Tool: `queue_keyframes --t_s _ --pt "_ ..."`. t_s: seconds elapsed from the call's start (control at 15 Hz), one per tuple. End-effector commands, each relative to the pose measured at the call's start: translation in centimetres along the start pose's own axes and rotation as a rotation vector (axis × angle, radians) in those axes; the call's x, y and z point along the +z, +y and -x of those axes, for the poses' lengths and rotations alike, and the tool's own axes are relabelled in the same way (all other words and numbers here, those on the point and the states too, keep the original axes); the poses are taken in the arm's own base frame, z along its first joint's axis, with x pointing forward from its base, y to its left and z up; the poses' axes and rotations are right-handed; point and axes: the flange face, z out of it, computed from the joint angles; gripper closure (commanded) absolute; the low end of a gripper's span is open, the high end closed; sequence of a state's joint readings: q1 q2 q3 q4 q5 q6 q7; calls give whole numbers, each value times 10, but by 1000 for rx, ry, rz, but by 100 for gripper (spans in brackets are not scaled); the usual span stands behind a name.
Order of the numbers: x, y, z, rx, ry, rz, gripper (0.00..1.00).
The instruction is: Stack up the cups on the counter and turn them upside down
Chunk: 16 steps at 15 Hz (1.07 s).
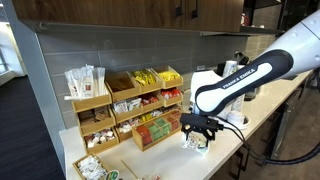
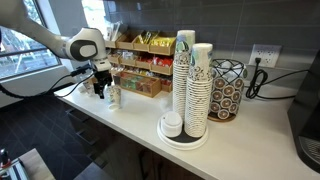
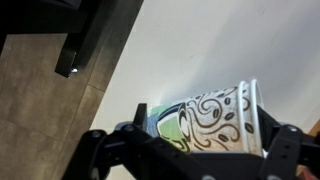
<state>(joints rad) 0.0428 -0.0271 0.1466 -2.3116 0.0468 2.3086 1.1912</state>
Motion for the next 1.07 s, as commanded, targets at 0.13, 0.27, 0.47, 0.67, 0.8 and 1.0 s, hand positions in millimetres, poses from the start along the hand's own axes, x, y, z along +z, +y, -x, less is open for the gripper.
queue_keyframes --t_s 0.13,0.27,0.47,0.67,0.8,1.0 --pt "15 -15 4 -28 -55 3 0" --pt "19 -19 5 -32 -69 -3 0" --pt "23 -24 4 -39 -90 -11 0" --pt "28 -28 5 -54 -109 -10 0" --pt "32 -30 6 -63 -122 -12 0" --pt "36 -31 6 -79 -139 -20 0"
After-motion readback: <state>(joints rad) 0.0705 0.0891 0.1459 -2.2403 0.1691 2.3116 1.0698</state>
